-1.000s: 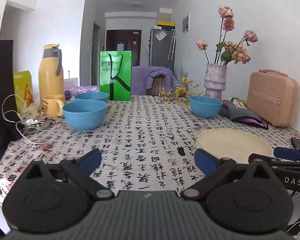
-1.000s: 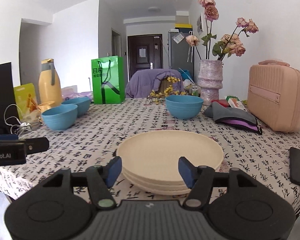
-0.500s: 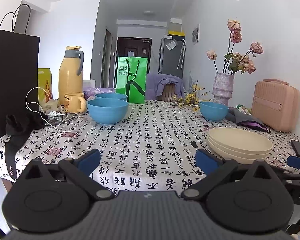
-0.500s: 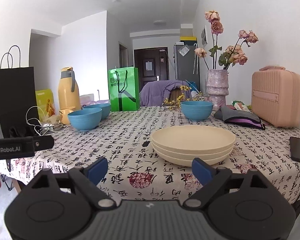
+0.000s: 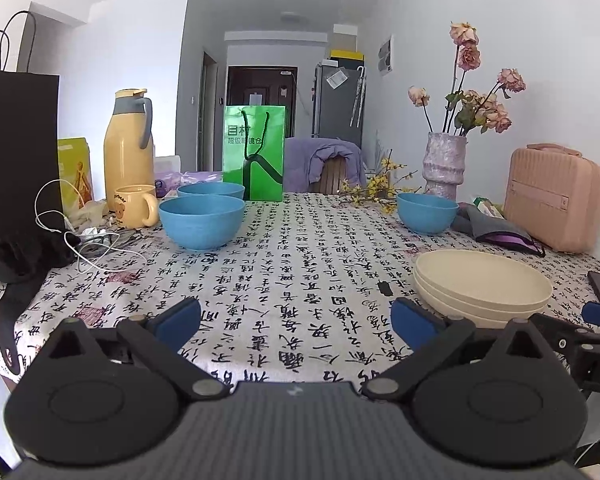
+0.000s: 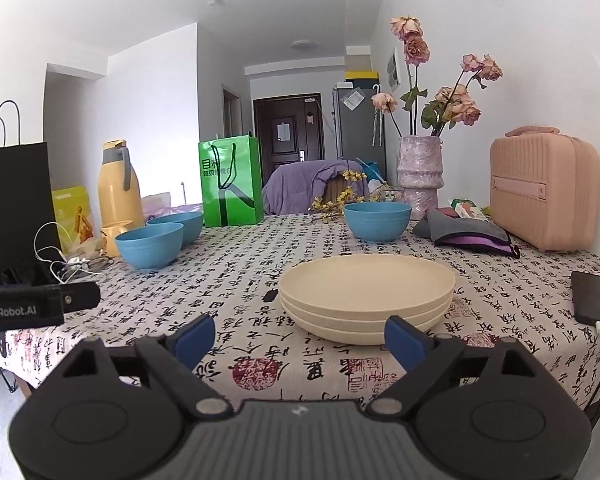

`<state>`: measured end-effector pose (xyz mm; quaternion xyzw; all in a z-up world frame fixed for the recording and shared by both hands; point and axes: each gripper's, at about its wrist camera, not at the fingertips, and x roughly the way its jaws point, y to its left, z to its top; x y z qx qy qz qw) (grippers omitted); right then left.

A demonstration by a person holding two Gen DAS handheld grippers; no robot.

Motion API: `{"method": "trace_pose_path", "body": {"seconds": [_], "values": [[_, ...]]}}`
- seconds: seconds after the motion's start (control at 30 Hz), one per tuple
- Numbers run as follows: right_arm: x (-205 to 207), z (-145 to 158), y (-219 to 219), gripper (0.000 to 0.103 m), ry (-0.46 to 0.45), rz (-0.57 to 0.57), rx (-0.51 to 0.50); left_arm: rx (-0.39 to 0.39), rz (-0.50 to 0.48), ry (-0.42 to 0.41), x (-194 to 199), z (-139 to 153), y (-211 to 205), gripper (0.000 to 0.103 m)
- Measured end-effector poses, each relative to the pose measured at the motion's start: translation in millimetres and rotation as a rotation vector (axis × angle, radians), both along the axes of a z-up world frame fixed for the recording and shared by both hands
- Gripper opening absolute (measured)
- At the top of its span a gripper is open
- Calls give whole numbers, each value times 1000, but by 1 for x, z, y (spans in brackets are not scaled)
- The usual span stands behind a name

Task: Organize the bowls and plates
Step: 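Withdraw the left gripper from the plate stack toward a blue bowl, then close the left gripper on the rim of the light-blue bowl by the vase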

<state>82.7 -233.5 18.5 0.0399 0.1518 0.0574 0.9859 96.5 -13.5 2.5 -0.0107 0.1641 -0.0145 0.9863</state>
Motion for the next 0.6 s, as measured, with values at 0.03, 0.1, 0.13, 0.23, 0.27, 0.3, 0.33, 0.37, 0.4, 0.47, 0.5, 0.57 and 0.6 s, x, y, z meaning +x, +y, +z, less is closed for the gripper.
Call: {"method": "trace_pose_path", "body": {"seconds": [0.03,0.1,0.13,0.23,0.27,0.3,0.33,0.37,0.4,0.47,0.5,0.57,0.6], "values": [[4,1,-3,92,2,-4,4,2,-6,-1,5,2,-2,103],[16,5,-9,92,2,-3,7,9,-23,2,20,6,-9,103],[21,8,-12,92,-2,-9,8,11,-32,4,27,8,-13,103],[44,17,-24,91,-12,-31,8,-6,-87,21,58,14,-24,103],[54,21,-29,91,-7,-42,8,-14,-110,34,69,15,-27,103],[64,25,-35,91,-2,-49,7,-22,-123,53,82,16,-32,103],[73,28,-40,91,2,-54,7,-28,-132,68,96,18,-37,103],[85,32,-47,91,12,-61,8,-35,-148,75,110,20,-43,103],[97,35,-54,91,24,-62,12,-41,-167,77,123,23,-48,103],[123,43,-71,91,56,-56,35,-45,-200,77,151,31,-58,103],[137,46,-80,91,75,-58,54,-44,-218,82,168,35,-65,103],[169,53,-100,90,117,-57,96,-50,-249,114,202,45,-76,103],[185,57,-111,90,133,-54,120,-59,-286,124,218,49,-81,103]]}}
